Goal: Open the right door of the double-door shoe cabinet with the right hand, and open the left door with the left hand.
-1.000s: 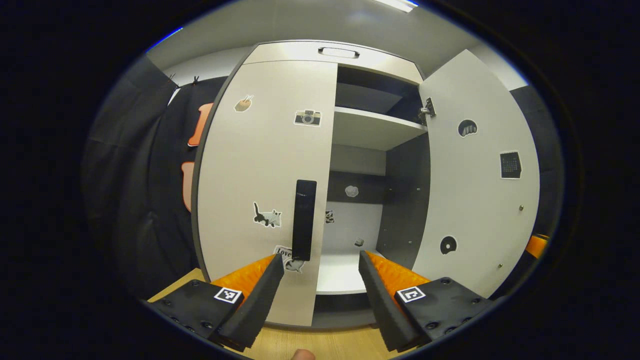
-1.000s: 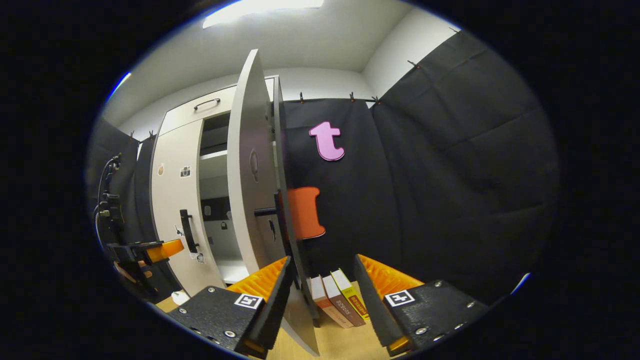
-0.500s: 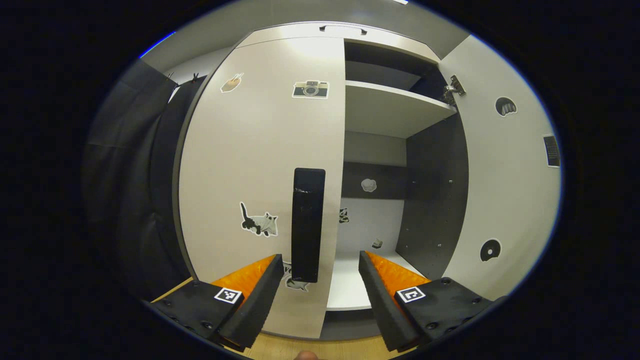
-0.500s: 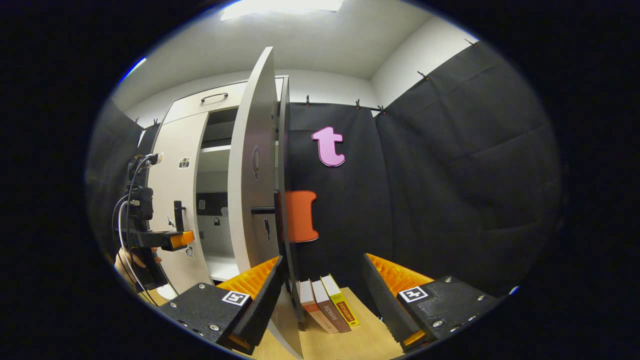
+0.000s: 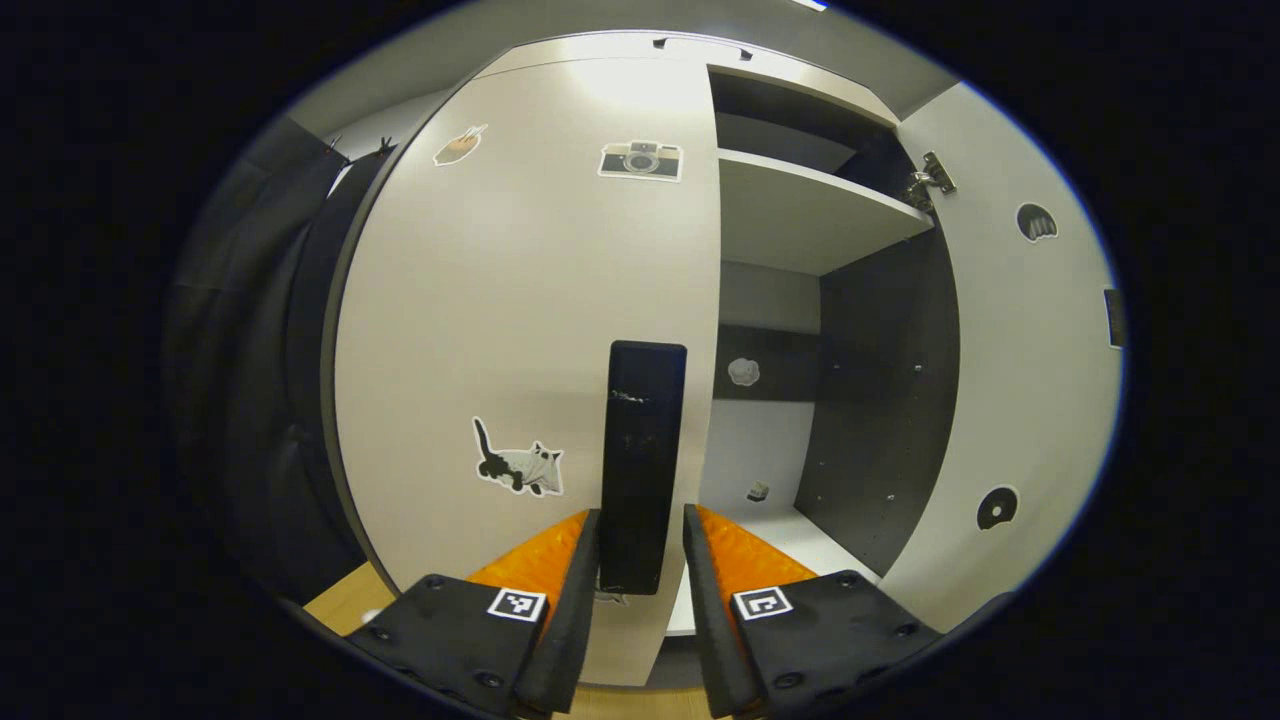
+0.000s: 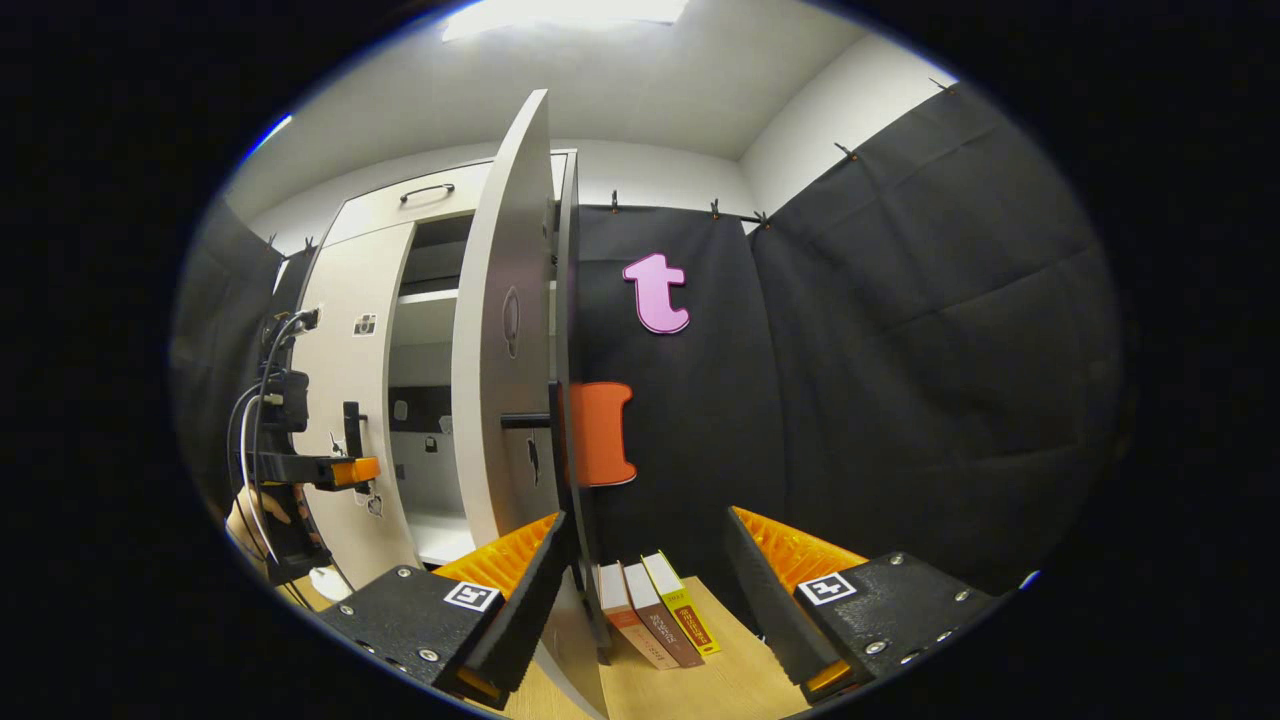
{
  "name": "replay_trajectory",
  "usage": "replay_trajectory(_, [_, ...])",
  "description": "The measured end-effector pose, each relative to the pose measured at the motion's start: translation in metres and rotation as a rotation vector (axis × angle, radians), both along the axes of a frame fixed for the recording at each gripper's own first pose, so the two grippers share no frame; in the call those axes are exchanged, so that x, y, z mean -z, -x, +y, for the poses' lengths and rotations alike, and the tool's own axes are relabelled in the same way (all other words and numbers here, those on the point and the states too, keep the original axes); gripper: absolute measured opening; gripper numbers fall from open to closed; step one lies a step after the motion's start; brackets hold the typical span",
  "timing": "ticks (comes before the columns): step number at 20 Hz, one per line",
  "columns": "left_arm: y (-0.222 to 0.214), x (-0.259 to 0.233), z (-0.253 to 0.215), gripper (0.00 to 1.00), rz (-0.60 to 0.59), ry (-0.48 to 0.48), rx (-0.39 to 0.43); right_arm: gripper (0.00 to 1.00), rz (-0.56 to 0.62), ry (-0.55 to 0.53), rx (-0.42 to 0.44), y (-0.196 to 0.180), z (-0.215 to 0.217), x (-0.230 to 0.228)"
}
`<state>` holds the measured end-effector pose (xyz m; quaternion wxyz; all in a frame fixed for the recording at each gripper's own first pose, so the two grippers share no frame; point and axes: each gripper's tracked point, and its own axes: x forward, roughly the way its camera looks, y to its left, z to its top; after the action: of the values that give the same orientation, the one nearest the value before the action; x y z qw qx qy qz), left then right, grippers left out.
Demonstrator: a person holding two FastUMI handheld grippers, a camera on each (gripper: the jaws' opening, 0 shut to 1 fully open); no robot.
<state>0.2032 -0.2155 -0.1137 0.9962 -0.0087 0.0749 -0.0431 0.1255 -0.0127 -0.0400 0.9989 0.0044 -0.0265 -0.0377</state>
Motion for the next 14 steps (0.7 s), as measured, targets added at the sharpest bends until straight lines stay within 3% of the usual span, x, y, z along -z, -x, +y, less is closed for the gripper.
replay_trajectory(2, [-0.003,0.0,-0.001,0.41,0.007,-0.025,0.013,0.93,0.0,-0.01,-0.001,0.0,0.001,0.0])
replay_trajectory(7, [-0.001,0.0,-0.002,0.37,0.013,-0.023,0.071,0.93,-0.004,-0.012,-0.005,0.003,0.004,0.002])
replay_trajectory(12, [0.002,0.001,0.001,0.16,-0.006,-0.013,0.068,0.93,0.01,-0.019,-0.021,0.006,0.008,0.008])
replay_trajectory(14, [0.011,0.0,0.003,0.13,-0.008,0.003,0.093,0.93,0.013,-0.018,-0.019,0.008,0.008,0.009])
